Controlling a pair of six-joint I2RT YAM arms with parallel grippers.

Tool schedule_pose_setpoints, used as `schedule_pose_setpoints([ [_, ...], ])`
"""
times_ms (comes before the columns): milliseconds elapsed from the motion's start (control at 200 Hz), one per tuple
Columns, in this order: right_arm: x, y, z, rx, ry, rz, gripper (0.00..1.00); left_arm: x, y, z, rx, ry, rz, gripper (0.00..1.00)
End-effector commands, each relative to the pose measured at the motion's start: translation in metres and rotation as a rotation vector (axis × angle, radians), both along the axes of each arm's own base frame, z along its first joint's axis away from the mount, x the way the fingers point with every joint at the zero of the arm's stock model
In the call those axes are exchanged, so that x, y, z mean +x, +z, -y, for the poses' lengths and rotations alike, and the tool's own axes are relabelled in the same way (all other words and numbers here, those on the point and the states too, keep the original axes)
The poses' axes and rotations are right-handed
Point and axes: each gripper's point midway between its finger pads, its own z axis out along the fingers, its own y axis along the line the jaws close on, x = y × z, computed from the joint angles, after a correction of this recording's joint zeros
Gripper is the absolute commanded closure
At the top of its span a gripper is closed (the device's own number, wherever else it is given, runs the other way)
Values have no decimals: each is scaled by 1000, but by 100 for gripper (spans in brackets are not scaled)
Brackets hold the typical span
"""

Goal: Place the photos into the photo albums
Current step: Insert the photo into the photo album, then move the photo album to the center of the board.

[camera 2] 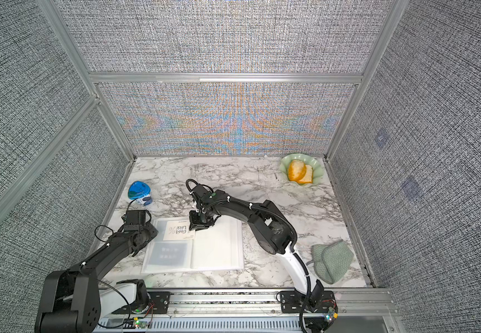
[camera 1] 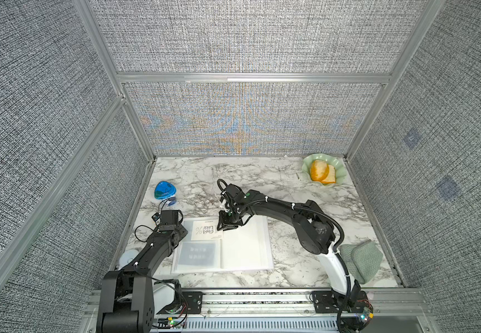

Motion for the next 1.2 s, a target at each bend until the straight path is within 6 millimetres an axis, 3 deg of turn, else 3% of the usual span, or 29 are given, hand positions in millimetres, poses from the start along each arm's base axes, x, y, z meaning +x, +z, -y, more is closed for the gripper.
schedule_pose_setpoints([
  [0, -4, -2, -3, 3, 2, -27, 71, -2, -2, -1, 3, -6, -17, 65],
  [260, -4, -6, -23, 45, 5, -52, 71, 1, -6, 6, -14, -50, -44, 64],
  [470, -3, -11, -28, 53, 1, -70, 71, 2, -9, 9, -27, -62, -47, 64],
  [805, 2, -8, -2, 15, -28, -38, 69, 0, -21, 28, -132, -114, -92, 64],
  [1056, 3, 3, 17, 12, -47, 1, 55, -5, -23, 35, -169, -121, -99, 64],
  [1191, 5, 2, 31, -2, -63, 9, 52, -11, -25, 42, -209, -121, -92, 64],
])
